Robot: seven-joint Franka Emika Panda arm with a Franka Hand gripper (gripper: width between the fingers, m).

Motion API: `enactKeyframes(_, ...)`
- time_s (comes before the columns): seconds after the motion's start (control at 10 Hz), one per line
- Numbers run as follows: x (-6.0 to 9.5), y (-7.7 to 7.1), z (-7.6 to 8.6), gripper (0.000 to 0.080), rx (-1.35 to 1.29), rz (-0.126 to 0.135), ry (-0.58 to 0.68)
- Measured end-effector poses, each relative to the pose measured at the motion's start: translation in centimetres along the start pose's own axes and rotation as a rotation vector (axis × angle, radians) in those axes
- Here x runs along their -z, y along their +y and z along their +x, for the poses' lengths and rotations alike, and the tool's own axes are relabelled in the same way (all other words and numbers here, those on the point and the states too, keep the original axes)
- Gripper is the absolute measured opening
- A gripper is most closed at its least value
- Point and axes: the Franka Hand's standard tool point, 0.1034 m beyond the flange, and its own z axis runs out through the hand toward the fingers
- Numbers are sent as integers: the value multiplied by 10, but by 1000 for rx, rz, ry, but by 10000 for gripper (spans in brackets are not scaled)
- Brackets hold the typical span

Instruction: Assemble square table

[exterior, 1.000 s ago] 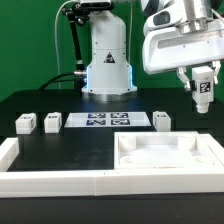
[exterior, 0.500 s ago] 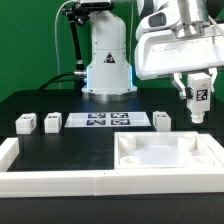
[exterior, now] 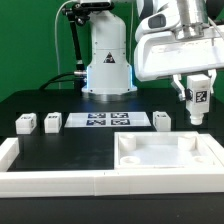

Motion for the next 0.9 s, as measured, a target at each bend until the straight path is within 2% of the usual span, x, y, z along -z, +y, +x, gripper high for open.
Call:
enactKeyframes(0.2,-14,12,25,285,27,-6,25)
enactKeyframes(0.4,-23,22,40,285,68,-15,41)
enactKeyframes(0.7,-23,20,37,285,71,-16,50)
enactKeyframes(0.8,-23,22,40,285,78,-21,74)
enactKeyframes(0.9,-27,27,42,285,87,-38,140)
